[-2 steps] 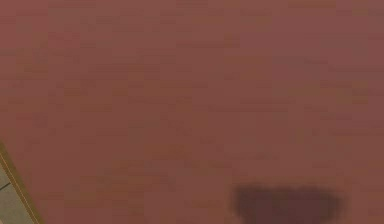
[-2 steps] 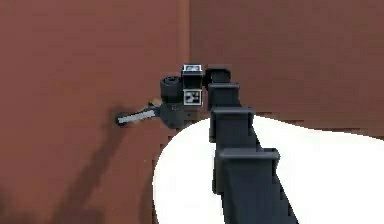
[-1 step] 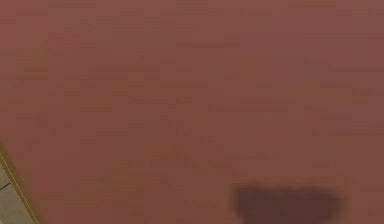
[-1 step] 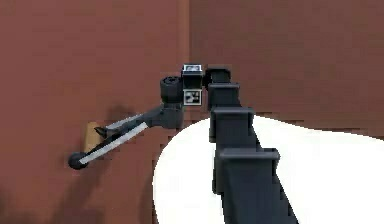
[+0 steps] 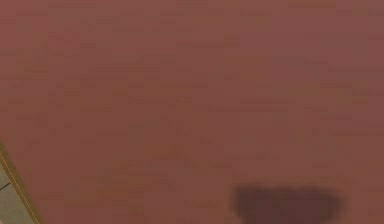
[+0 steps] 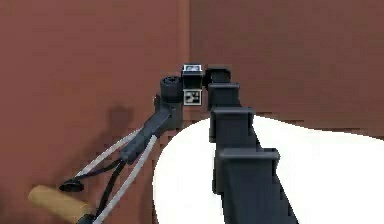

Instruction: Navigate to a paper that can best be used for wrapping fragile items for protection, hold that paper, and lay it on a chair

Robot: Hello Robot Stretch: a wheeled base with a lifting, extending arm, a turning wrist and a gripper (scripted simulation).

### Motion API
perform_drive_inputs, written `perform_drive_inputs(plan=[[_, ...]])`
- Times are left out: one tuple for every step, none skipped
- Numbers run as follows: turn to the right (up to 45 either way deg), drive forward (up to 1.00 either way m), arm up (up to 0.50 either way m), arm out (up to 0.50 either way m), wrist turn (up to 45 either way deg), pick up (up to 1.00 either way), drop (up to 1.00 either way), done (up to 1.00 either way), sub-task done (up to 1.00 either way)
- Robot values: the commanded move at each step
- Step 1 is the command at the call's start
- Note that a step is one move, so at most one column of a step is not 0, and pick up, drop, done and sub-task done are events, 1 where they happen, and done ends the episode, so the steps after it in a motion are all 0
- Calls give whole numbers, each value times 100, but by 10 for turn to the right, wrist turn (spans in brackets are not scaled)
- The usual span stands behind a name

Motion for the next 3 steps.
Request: perform_drive_inputs(plan=[[0, 0, 0, -22, 0, 0, 0, 0, 0], [-450, 0, 0, 0, 0, 0, 0, 0, 0], [-450, 0, 0, 0, 0, 0, 0, 0, 0]])
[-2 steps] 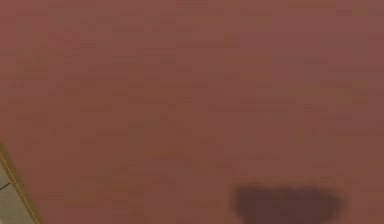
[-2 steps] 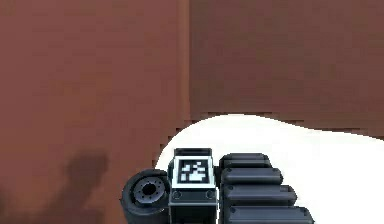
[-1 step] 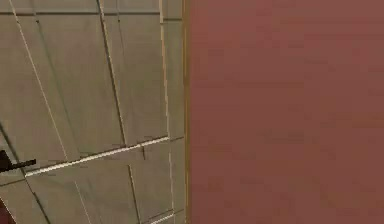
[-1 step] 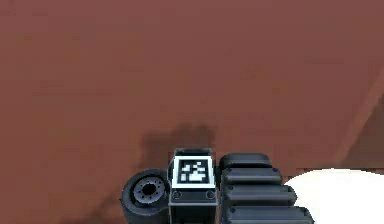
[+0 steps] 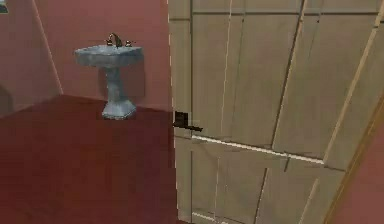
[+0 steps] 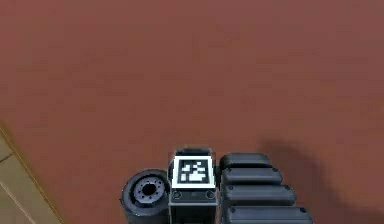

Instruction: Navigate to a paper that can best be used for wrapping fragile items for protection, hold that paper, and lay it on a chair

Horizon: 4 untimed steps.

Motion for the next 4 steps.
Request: perform_drive_inputs(plan=[[-450, 0, 0, 0, 0, 0, 0, 0, 0], [-30, 0, 0, 0, 0, 0, 0, 0, 0], [0, 50, 0, 0, 0, 0, 0, 0, 0], [60, 0, 0, 0, 0, 0, 0, 0, 0]])
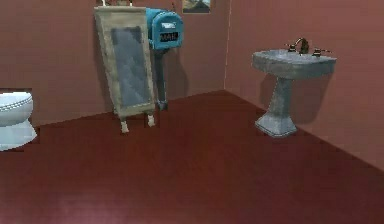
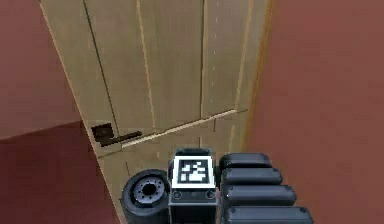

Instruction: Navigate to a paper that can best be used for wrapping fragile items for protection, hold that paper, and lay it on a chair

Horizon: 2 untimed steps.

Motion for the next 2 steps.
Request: perform_drive_inputs(plan=[[30, 0, 0, 0, 0, 0, 0, 0, 0], [0, 50, 0, 0, 0, 0, 0, 0, 0]])
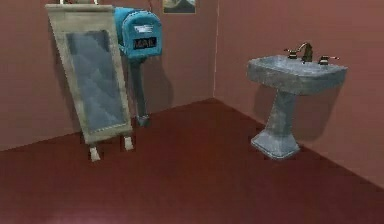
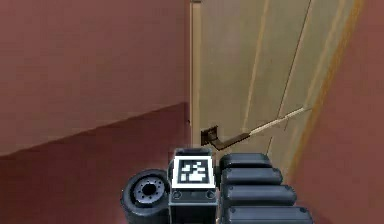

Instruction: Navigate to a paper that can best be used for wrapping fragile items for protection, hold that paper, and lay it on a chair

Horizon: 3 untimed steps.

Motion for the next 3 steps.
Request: perform_drive_inputs(plan=[[300, 0, 0, 0, 0, 0, 0, 0, 0], [0, 30, 0, 0, 0, 0, 0, 0, 0], [240, 0, 0, 0, 0, 0, 0, 0, 0]])
